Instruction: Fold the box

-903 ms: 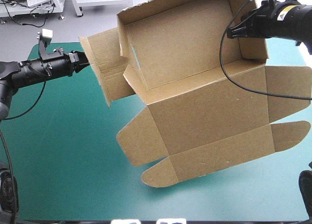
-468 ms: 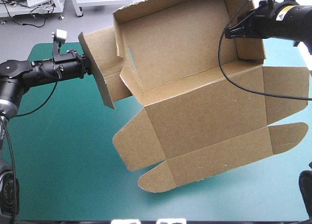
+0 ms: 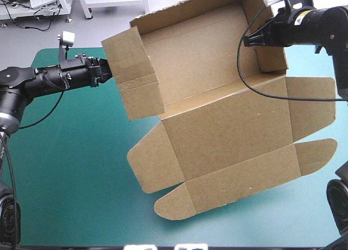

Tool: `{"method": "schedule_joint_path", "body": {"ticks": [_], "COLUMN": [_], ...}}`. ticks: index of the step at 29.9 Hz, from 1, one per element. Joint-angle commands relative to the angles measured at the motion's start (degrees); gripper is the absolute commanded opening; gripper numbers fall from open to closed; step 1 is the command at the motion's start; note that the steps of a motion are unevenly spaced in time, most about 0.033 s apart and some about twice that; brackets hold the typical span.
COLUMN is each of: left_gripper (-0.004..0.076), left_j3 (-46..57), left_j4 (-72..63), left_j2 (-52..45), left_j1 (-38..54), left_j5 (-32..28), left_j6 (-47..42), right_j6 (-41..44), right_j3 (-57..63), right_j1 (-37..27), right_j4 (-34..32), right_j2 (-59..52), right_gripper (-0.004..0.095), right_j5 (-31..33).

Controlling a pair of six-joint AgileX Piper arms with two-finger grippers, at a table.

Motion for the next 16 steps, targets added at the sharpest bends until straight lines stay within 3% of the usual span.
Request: {"method": "schedule_joint_path", "body": {"ticks": [1,16], "left_gripper": [0.0365,0.0365], "left_j3": [-1.5,-1.5], "left_j4": [-5.1,-5.6], "left_j2": [-2.6,-2.6], "left_j1": [-0.6,-0.6], "left_j5": [4.4,4.1], "left_j6": [0.2,0.3], "right_j6": [0.7,0.8], "right_j3": [-1.2,-1.2], "right_j1": [-0.4,-0.4], "right_j4": [1.0,3.2], "right_j2": [-1.0,3.3], "right_gripper": [-0.0017,-0.0017], "right_j5": [-3.7,-6.0]}}
